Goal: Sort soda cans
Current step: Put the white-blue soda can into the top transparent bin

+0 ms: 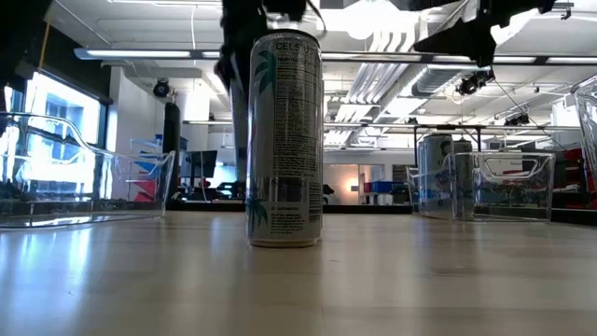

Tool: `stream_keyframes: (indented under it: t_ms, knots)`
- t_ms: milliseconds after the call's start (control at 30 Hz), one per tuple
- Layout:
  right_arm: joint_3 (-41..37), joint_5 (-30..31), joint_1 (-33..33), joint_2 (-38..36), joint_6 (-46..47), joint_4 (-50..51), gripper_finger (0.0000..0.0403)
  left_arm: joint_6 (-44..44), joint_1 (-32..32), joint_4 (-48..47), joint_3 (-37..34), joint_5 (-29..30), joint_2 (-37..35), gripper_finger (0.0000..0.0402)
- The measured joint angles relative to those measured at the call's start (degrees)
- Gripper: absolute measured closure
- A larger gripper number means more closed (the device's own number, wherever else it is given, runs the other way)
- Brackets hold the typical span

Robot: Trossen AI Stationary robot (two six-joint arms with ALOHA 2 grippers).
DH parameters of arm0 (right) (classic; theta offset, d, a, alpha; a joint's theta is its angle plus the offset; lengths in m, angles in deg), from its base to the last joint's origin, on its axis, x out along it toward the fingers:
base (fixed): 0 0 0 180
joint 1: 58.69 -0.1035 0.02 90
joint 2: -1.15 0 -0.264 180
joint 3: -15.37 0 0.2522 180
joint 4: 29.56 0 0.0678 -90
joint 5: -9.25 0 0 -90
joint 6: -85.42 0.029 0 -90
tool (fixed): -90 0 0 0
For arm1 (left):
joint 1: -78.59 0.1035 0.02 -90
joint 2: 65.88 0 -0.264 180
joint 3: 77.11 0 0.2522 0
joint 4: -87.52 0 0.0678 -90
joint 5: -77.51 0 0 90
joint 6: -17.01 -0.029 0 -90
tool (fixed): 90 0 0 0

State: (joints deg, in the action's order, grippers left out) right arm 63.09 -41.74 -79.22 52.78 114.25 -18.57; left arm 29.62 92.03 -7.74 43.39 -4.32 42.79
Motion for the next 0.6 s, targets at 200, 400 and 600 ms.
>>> stream_keyframes:
  t_ms: [200,400,600]
  knots:
    - [0.0,0.0,0.0,7.1,2.3,-5.4,0.0091,-5.4,-2.0,2.4,0.0,3.0,6.5,0.0139]
    - [0.0,0.0,0.0,9.5,3.7,-6.3,0.0091,-9.9,-3.5,9.8,0.0,1.0,9.3,0.0137]
    - [0.0,0.0,0.0,9.5,2.7,-6.2,0.0091,-13.3,-4.4,12.9,0.2,0.6,10.4,0.0137]
